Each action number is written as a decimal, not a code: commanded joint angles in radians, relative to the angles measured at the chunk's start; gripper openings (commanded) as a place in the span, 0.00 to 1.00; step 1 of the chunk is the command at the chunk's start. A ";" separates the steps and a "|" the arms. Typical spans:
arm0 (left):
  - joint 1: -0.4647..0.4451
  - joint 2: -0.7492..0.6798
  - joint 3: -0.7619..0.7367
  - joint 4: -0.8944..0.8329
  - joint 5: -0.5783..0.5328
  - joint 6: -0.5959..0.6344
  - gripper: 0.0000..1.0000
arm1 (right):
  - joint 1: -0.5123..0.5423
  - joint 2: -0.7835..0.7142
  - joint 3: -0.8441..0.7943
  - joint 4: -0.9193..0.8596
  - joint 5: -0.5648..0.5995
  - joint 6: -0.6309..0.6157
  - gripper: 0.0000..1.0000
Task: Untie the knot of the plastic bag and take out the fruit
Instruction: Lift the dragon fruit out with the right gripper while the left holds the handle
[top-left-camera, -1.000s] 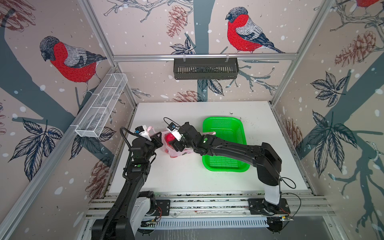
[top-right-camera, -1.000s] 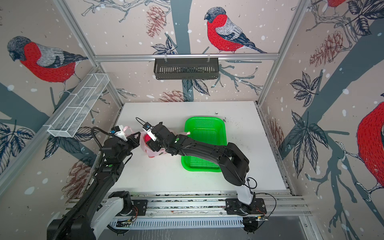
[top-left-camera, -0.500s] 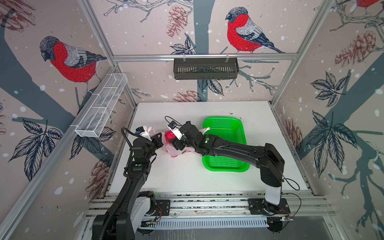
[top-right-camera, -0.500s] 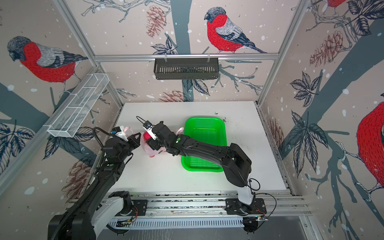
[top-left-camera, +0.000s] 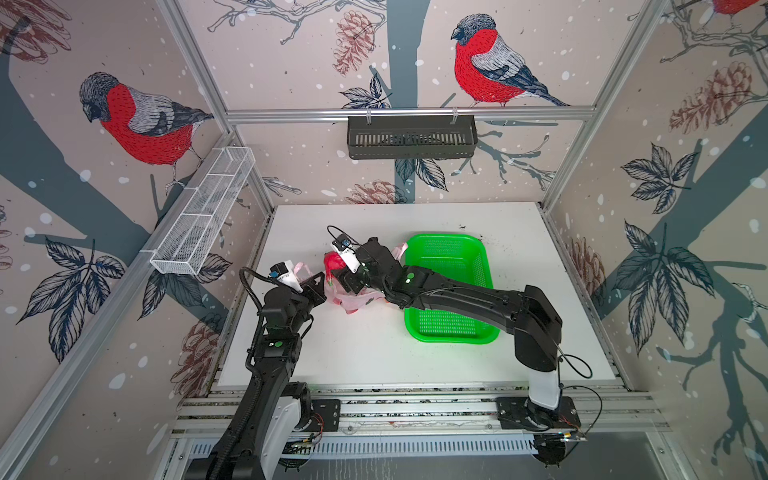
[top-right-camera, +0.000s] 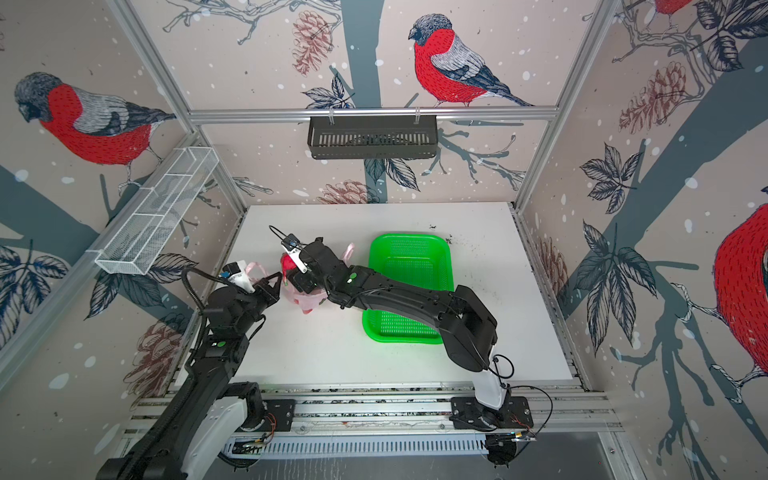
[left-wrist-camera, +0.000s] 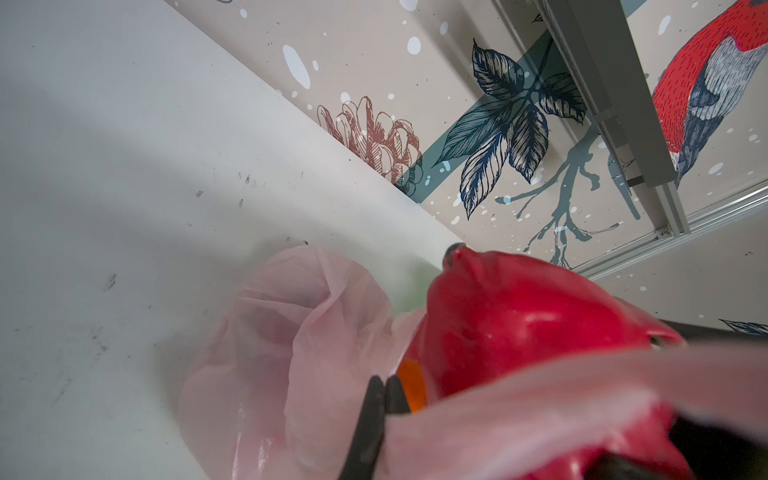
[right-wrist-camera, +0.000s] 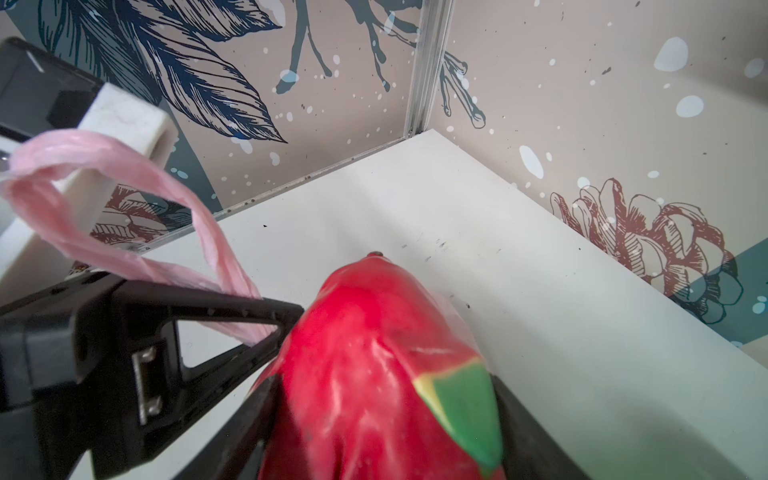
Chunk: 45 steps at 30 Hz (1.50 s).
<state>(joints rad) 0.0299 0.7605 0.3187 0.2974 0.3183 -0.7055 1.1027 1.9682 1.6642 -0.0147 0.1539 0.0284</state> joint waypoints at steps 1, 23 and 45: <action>0.000 -0.020 -0.010 0.000 0.008 -0.014 0.00 | -0.003 0.007 0.024 0.115 0.028 0.015 0.11; 0.000 -0.042 0.006 -0.007 0.003 -0.027 0.00 | 0.003 0.005 0.065 0.255 -0.032 0.091 0.11; 0.000 -0.119 0.055 -0.130 -0.066 -0.006 0.00 | 0.013 0.028 0.225 0.303 -0.036 0.053 0.10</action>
<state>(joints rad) 0.0299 0.6529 0.3614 0.1780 0.2840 -0.7250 1.1229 2.0060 1.8668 0.1944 0.0917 0.1009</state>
